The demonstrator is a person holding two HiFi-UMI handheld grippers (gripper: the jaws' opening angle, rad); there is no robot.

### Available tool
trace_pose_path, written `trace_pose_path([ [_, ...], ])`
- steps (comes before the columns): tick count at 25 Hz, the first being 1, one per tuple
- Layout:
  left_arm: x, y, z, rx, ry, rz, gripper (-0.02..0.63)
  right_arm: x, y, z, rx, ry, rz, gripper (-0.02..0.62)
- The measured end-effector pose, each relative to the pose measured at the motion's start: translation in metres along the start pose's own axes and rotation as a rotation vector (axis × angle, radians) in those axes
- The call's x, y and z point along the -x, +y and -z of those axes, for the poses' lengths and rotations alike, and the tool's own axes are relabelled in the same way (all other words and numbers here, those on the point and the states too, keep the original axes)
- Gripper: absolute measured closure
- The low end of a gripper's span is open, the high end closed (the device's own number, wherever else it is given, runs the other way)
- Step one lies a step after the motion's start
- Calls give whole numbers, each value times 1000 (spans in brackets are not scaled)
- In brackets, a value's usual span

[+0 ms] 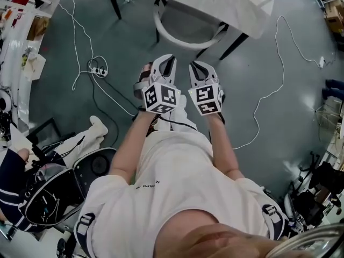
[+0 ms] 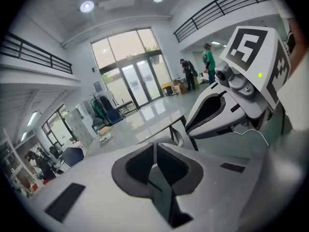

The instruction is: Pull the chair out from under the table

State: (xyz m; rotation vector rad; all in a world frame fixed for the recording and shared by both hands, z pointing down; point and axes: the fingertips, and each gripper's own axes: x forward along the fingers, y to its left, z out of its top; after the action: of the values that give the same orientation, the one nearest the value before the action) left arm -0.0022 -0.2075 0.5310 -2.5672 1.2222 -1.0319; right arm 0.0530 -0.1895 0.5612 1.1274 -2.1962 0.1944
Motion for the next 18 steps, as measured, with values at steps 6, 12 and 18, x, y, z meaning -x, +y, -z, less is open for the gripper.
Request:
trace_pose_path([
  [6,-39,6,31,-119,80,70,569,-40,-8,10,94,76,-15,560],
  [12,-72,1,56,-268,140,134,506,-71,-7,31,209,171,-80,477],
  [18,-100,-11,78,-478,197,197,429,-99,-4,50,364,232,-126,398],
])
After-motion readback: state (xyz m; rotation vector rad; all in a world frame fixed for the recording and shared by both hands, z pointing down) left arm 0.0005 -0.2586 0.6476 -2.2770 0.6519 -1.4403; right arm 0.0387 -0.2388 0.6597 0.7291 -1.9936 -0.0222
